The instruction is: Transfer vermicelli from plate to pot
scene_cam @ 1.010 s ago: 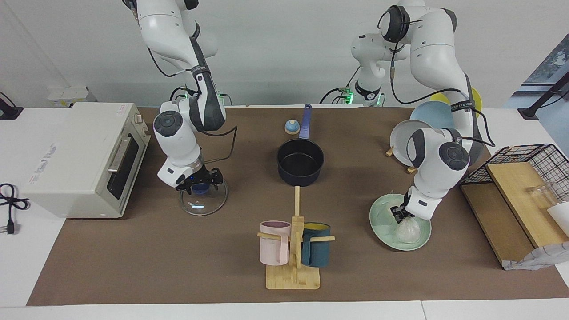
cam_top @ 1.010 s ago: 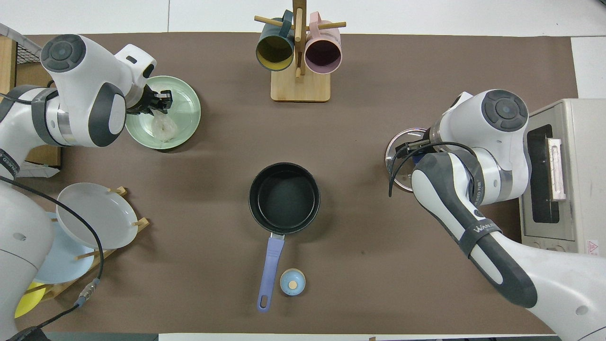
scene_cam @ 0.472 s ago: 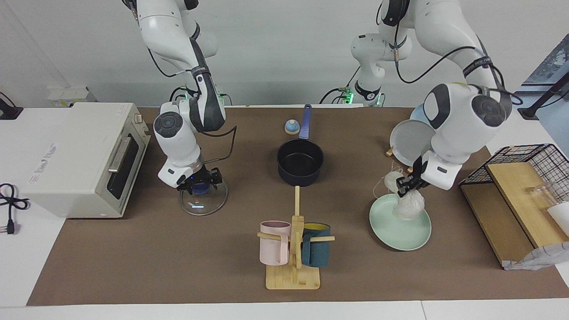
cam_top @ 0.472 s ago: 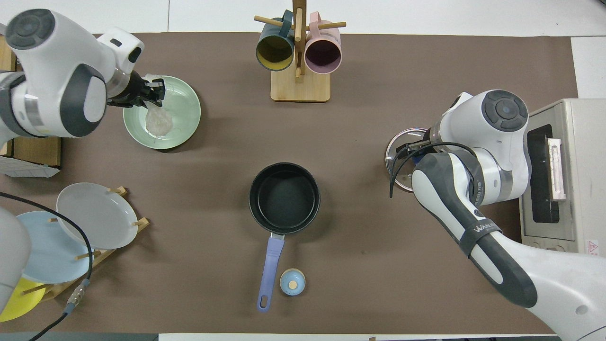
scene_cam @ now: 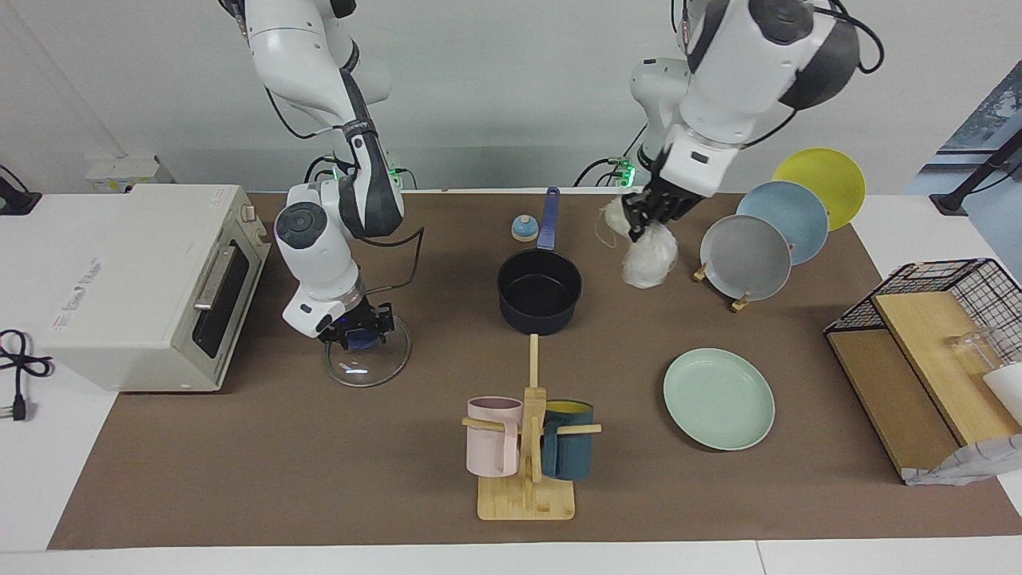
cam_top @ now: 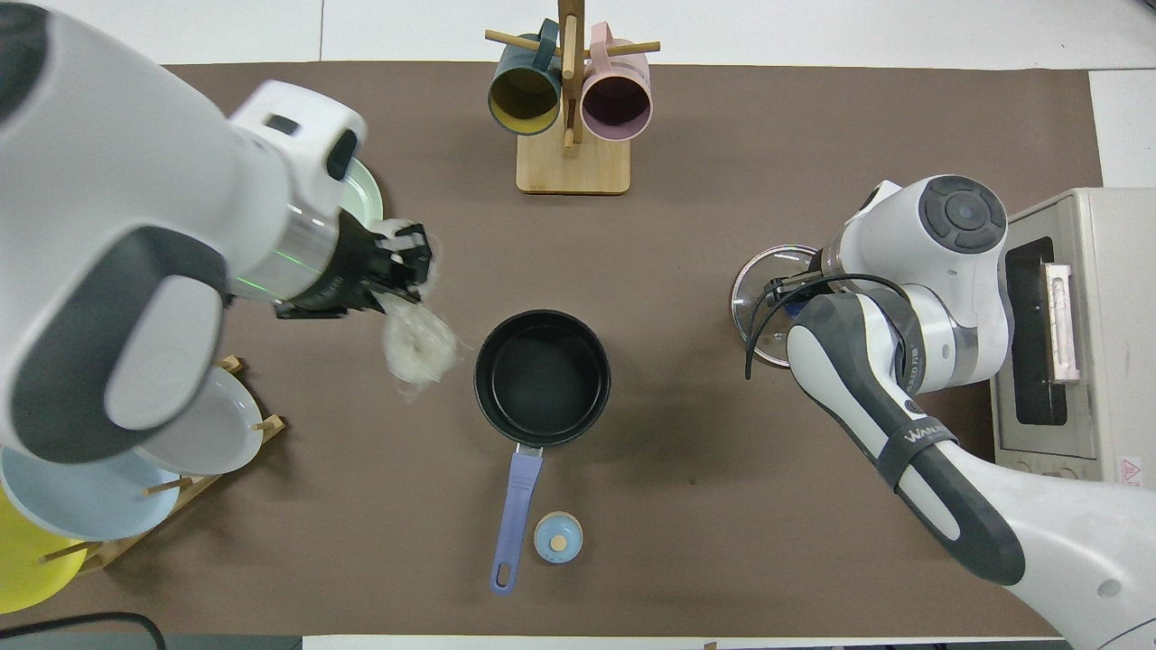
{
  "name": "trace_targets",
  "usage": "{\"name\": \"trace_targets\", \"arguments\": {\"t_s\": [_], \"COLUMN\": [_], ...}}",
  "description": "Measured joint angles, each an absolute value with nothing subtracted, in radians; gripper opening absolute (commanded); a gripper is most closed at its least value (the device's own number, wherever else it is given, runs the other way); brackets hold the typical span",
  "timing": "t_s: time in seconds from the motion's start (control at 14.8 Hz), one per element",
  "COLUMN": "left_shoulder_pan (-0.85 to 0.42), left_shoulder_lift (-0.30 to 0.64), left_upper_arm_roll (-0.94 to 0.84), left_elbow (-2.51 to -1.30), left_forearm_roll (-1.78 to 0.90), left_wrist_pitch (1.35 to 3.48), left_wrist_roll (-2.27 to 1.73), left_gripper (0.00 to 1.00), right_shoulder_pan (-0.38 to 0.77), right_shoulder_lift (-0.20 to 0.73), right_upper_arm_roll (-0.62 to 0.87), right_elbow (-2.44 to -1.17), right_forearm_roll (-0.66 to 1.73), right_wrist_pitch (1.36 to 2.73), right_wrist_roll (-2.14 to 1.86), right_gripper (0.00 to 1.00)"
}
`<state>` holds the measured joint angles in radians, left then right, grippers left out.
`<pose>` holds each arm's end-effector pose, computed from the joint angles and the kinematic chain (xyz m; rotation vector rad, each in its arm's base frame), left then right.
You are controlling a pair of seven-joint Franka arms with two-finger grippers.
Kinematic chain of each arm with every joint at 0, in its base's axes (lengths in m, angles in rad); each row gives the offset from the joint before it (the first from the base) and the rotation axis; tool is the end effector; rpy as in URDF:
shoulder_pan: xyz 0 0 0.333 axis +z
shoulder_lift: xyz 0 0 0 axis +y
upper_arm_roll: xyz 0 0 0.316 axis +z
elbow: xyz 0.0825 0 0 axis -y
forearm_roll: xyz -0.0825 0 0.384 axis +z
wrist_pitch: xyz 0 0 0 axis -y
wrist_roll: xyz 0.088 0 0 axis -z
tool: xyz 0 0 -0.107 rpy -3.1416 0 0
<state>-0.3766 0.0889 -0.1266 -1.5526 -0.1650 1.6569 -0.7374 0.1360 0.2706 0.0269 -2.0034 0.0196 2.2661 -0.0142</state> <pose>0.5094 -0.2953 0.5919 2.9635 0.3689 -0.1334 0.5895 0.0969 0.3224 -3.1096 -0.2548 0.0148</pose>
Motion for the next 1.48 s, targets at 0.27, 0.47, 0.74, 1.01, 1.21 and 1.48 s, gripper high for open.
{"name": "trace_targets", "arguments": {"t_s": [0.27,0.47,0.74,1.01,1.21,1.48], "left_shoulder_pan": [-0.544,-0.611,-0.61,-0.608,-0.587,-0.566], "left_shoulder_lift": [0.052,0.066,0.106,0.166,0.187,0.188], "left_upper_arm_roll": [-0.13,-0.129,-0.116,-0.107,-0.102,-0.101], "left_elbow": [-1.826,-1.97,-2.004,-2.016,-2.016,-2.016], "left_forearm_roll": [-0.186,-0.187,-0.187,-0.187,-0.187,-0.187], "left_wrist_pitch": [1.912,2.073,2.152,2.235,2.253,2.252], "left_wrist_roll": [-0.836,-0.872,-0.867,-0.833,-0.764,-0.704], "left_gripper": [0.0,0.0,0.0,0.0,0.0,1.0], "right_shoulder_pan": [0.136,0.137,0.138,0.139,0.141,0.142], "right_shoulder_lift": [0.271,0.271,0.259,0.222,0.199,0.194], "right_upper_arm_roll": [0.027,0.027,0.028,0.031,0.047,0.076], "right_elbow": [-2.003,-1.989,-1.879,-1.753,-1.686,-1.622], "right_forearm_roll": [0.02,0.02,0.02,0.02,0.02,0.024], "right_wrist_pitch": [2.266,2.239,2.068,1.866,1.762,1.687], "right_wrist_roll": [-0.014,-0.014,-0.015,-0.015,-0.015,-0.005], "right_gripper": [0.44,0.34,0.24,0.0,0.0,0.0]}}
